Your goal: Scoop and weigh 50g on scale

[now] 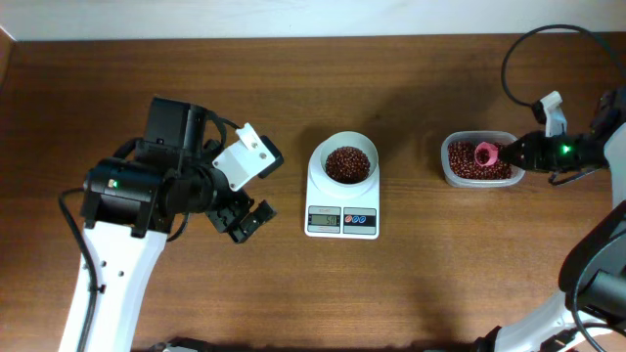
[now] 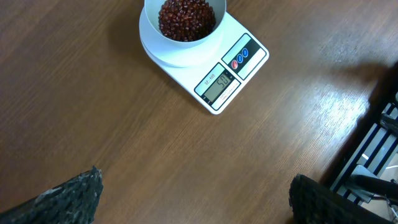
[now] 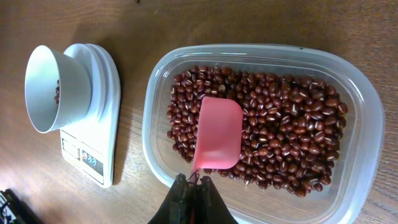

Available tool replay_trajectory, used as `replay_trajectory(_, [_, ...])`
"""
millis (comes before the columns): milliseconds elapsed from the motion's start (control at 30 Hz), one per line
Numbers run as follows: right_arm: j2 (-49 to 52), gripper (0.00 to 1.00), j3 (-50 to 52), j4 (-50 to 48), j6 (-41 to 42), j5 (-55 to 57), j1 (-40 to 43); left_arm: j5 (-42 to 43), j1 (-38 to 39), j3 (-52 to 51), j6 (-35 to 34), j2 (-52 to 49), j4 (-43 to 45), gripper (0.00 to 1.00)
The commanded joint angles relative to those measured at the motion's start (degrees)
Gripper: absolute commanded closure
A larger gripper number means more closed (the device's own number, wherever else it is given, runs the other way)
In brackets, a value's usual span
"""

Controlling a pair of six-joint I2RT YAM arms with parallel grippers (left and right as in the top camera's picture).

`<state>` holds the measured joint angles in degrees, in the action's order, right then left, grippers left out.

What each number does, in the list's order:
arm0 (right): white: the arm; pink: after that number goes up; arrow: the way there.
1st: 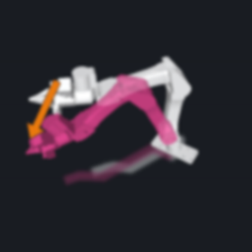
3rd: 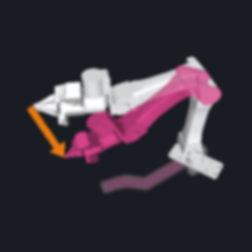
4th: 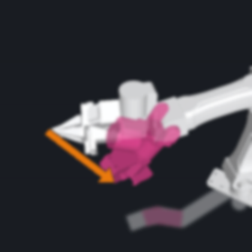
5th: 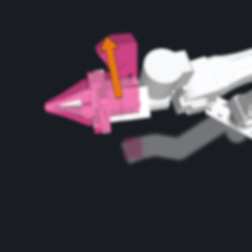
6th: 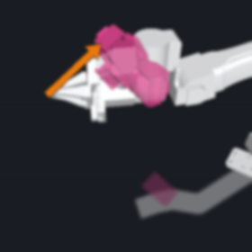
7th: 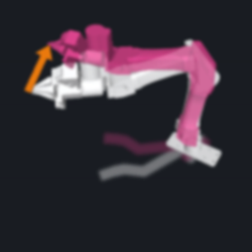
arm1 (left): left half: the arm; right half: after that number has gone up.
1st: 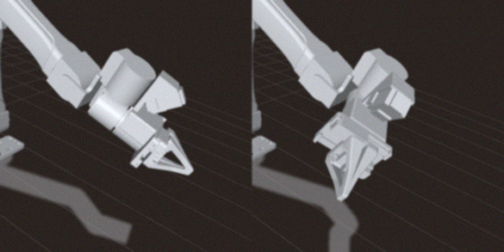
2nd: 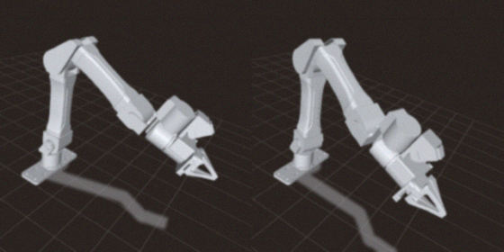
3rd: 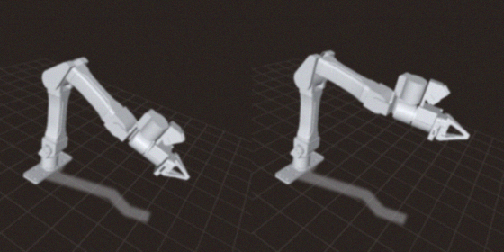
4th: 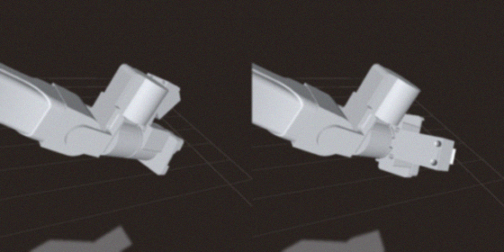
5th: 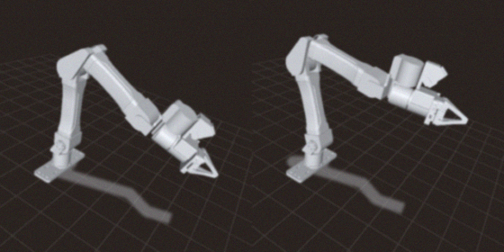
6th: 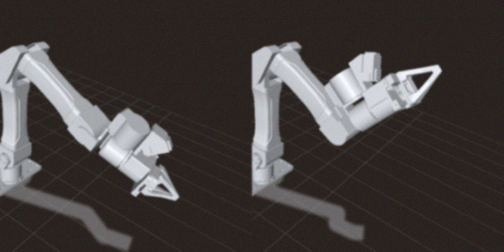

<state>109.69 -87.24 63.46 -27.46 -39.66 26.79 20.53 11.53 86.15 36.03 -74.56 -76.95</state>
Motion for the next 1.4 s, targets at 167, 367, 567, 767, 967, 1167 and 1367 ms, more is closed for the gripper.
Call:
replay_trajectory(167, [-5.3, 0.96, -2.3, 0.8, 0.6, 1.1, -0.2, -0.2, -0.3, 1.0, 0.9, 0.7, 0.1, 0.01])
replay_trajectory(367, [-5.3, 0.96, -2.3, 0.1, 0.9, -0.1, -0.5, -0.2, -0.3, 1.0, 0.9, 0.7, 0.1, 0.01])
replay_trajectory(567, [-5.3, 0.96, -2.3, -0.2, 1.0, 8.5, -5.2, -0.2, -0.3, 1.0, 0.9, 0.7, 0.1, 0.01])
replay_trajectory(767, [-5.3, 0.96, -2.4, -0.2, 3.4, 11.7, -8.4, -0.2, -0.3, 1.0, 0.9, 0.7, 0.1, 0.01])
replay_trajectory(967, [-5.3, 0.96, -2.4, 0.2, 4.0, 11.7, -8.4, -0.2, -0.3, 1.0, 0.9, 0.7, 0.1, 0.01])
replay_trajectory(1167, [-5.3, 0.96, -2.4, 0.8, 4.0, 11.9, -8.4, -0.2, -0.3, 1.0, 0.9, 0.7, 0.1, 0.01])
replay_trajectory(1367, [-7.5, 0.96, -2.9, 0.8, 5.7, 18.8, -10.1, -0.2, -0.3, 1.0, 0.9, 0.7, 0.1, 0.01])
